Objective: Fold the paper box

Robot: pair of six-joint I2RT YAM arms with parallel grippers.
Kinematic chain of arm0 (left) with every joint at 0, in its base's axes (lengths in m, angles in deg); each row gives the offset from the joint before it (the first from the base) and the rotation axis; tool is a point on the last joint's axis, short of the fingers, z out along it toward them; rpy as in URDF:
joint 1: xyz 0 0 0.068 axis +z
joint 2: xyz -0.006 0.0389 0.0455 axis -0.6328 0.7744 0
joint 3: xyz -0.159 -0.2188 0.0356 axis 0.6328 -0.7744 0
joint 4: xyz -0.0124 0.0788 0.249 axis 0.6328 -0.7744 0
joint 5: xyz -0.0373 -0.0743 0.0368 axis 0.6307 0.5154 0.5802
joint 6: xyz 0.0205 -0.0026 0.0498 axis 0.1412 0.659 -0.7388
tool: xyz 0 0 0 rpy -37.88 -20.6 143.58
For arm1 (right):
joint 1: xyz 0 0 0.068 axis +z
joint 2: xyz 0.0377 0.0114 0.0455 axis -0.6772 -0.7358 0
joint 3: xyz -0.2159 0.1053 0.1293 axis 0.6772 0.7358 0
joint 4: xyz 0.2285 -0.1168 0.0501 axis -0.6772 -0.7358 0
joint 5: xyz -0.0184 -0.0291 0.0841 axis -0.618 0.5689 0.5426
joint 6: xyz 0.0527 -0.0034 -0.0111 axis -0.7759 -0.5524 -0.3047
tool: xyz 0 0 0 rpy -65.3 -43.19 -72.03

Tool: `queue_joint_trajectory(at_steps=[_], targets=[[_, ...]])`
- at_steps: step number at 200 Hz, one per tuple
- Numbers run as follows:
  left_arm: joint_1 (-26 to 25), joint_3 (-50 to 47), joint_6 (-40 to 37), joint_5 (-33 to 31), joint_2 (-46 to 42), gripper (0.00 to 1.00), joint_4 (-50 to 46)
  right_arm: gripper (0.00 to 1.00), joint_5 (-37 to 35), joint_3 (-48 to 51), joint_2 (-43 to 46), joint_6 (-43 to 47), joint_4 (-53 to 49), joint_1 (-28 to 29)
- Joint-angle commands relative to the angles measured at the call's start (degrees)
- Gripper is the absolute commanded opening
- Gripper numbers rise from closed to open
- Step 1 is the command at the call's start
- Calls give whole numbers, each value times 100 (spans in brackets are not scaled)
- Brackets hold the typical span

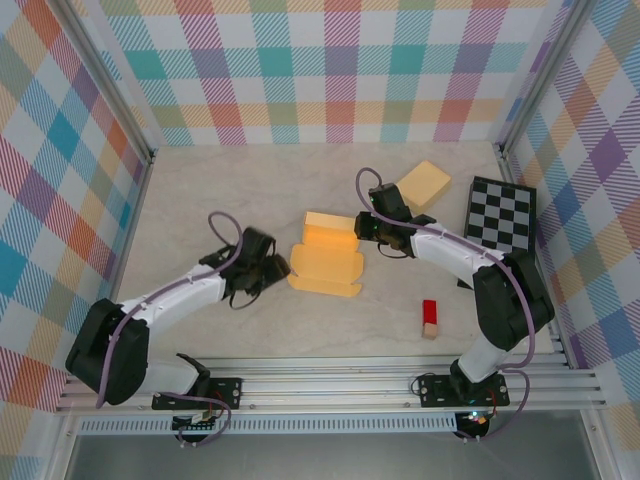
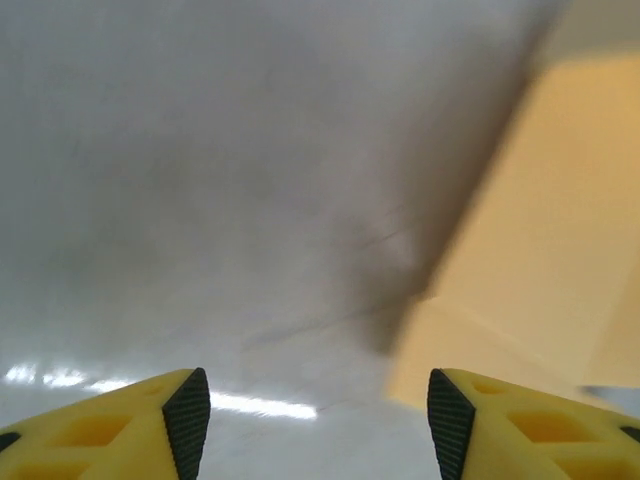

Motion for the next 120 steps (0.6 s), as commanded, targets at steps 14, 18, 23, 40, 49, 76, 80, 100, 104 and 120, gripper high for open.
queue_joint_trajectory(at_steps=[14, 18, 23, 40, 49, 76, 80, 100, 104, 120], targets=[[-544, -453, 662, 28, -391, 67, 1660, 19, -141, -60, 42, -115, -438, 50], [-628, -431, 662, -34, -393, 68, 1710, 19, -141, -67, 38, -116, -439, 55], [-707, -399, 657, -120, -372, 68, 1728, 19, -148, -69, 38, -113, -452, 57], [-857, -362, 714, -385, -244, 69, 1746, 19, -171, -69, 50, -116, -465, 58], [-866, -409, 784, -419, -139, 69, 1836, 19, -174, -62, 52, -115, -468, 57], [-864, -592, 1009, -415, 276, 65, 2250, 19, -179, -43, 65, -104, -474, 56], [-875, -609, 1033, -372, 353, 65, 2352, 19, -176, -35, 72, -102, -475, 56], [-918, -698, 1191, -197, 691, 61, 2933, 19, -168, -8, 96, -90, -477, 56], [-935, -703, 1212, -182, 747, 60, 3033, 19, -167, -7, 96, -97, -473, 56], [-1036, -687, 1266, -213, 862, 58, 3285, 19, -176, 6, 126, -94, -479, 56]])
